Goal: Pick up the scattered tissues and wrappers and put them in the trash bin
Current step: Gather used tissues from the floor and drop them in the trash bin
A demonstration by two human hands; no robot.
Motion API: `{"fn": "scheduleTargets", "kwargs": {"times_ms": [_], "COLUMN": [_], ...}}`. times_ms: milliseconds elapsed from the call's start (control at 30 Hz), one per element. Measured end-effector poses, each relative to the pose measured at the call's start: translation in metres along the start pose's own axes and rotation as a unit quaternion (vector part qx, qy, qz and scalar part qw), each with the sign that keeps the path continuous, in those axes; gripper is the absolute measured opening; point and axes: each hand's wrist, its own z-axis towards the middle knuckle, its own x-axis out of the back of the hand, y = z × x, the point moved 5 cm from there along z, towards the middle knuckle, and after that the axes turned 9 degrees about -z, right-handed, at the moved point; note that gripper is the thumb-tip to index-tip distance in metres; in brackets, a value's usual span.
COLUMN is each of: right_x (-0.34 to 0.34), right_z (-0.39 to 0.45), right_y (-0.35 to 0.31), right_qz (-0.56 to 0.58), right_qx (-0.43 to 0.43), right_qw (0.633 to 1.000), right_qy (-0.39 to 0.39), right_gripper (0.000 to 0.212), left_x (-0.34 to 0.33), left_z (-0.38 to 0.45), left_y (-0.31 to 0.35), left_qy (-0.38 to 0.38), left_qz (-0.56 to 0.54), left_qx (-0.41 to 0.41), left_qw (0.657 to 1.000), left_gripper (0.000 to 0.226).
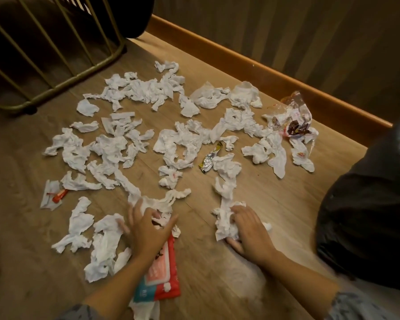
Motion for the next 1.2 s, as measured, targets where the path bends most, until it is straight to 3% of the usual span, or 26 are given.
{"fn": "scheduleTargets", "kwargs": {"times_ms": [133, 233, 267, 367, 467, 567, 667, 733, 800, 867, 933, 1000, 1067, 1200], "right_x": [-0.006, -0.006, -0.002, 0.022, 0.045, 0.051, 0.043, 0.032, 0.013, -0.002, -0.008, -0.013, -0.014, -0.012], "right_z": [-0.020, -0.019, -0.016, 0.000, 0.024, 0.051, 0.075, 0.082, 0.076, 0.060, 0.040, 0.020, 0.002, -0.013], "right_y": [-0.006, -0.010, -0.012, -0.022, -0.025, -0.008, 0.006, 0.005, 0.001, -0.002, -0.006, -0.011, -0.013, -0.005], "right_qz": [0.072, 0.090, 0.104, 0.164, 0.249, 0.278, 0.238, 0.205, 0.111, 0.005, -0.056, -0.096, -0.093, 0.022], "right_qx": [0.020, 0.016, 0.007, -0.062, -0.129, -0.218, -0.262, -0.216, -0.133, -0.096, -0.091, -0.062, -0.011, 0.017], "right_qw": [0.997, 0.996, 0.995, 0.983, 0.954, 0.923, 0.926, 0.952, 0.985, 0.995, 0.993, 0.991, 0.994, 1.000], "right_qy": [0.000, -0.012, 0.005, 0.060, 0.106, 0.154, 0.129, 0.073, 0.006, -0.027, -0.051, -0.071, -0.058, 0.011], "right_gripper": [0.042, 0.025, 0.019, 0.043, 0.049, 0.042, 0.024, 0.017, 0.034, 0.037, 0.047, 0.061, 0.063, 0.036], "left_x": [-0.015, -0.020, -0.020, -0.014, 0.000, 0.011, 0.003, -0.010, -0.025, -0.038, -0.047, -0.054, -0.052, -0.031], "left_z": [-0.026, -0.034, -0.033, -0.026, -0.014, 0.001, 0.016, 0.017, 0.007, -0.008, -0.023, -0.033, -0.037, -0.028], "left_y": [0.028, 0.056, 0.063, 0.078, 0.088, 0.094, 0.088, 0.086, 0.085, 0.077, 0.066, 0.062, 0.065, 0.080], "left_qy": [-0.039, -0.082, -0.091, -0.092, -0.023, 0.068, 0.066, 0.012, -0.023, -0.018, -0.020, -0.030, -0.040, 0.007], "left_qz": [-0.161, -0.246, -0.269, -0.335, -0.357, -0.355, -0.345, -0.313, -0.232, -0.133, -0.083, -0.119, -0.200, -0.292], "left_qx": [-0.119, -0.167, -0.167, -0.143, -0.138, -0.112, -0.059, -0.072, -0.099, -0.060, -0.009, -0.045, -0.093, -0.116], "left_qw": [0.979, 0.951, 0.944, 0.927, 0.924, 0.925, 0.934, 0.947, 0.967, 0.989, 0.996, 0.991, 0.975, 0.949], "left_gripper": [0.020, 0.019, 0.020, 0.014, 0.030, 0.043, 0.039, 0.037, 0.034, 0.031, 0.047, 0.045, 0.014, 0.042]}}
